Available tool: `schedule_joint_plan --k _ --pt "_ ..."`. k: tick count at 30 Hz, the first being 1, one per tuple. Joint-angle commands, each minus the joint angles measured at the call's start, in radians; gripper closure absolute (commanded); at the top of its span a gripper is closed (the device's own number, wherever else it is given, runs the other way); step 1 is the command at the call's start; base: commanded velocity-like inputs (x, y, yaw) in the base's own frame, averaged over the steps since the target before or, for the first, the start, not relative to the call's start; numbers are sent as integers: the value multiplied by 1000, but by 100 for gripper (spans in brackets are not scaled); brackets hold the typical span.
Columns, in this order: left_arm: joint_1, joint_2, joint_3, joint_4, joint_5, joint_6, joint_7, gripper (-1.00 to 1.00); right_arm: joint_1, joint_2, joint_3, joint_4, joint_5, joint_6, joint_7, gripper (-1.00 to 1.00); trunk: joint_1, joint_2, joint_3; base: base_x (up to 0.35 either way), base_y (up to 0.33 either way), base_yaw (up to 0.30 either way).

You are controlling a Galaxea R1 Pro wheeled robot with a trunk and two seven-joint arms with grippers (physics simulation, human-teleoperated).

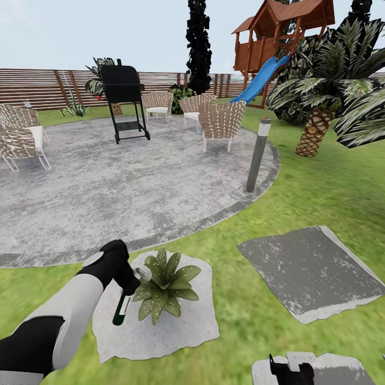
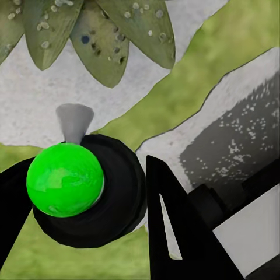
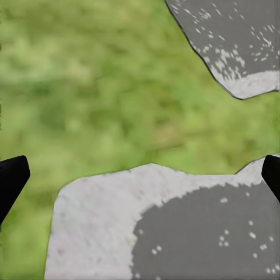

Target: Pick up the pesticide atomizer in the garden and spray insectifuge to fully cover both potted plants in the garden.

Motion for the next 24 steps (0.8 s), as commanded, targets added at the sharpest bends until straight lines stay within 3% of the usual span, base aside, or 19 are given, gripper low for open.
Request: schedule_joint_plan --k 1,11,18,24 --pt "-1 0 3 -1 -7 8 -9 100 -1 1 -5 2 11 -4 -4 -100 0 0 -1 0 0 0" --pt "0 -4 6 -1 -4 9 -11 100 -1 -4 -5 1 11 -4 -5 -100 0 0 -1 127 -80 135" --pt "5 -11 6 1 -5 9 -10 100 -1 -4 -6 2 11 -4 -5 -100 0 0 -1 201 -211 5" --pt "9 -11 6 9 -8 9 -9 100 -1 -2 -6 2 11 -4 -5 -100 0 0 -1 6 -268 0"
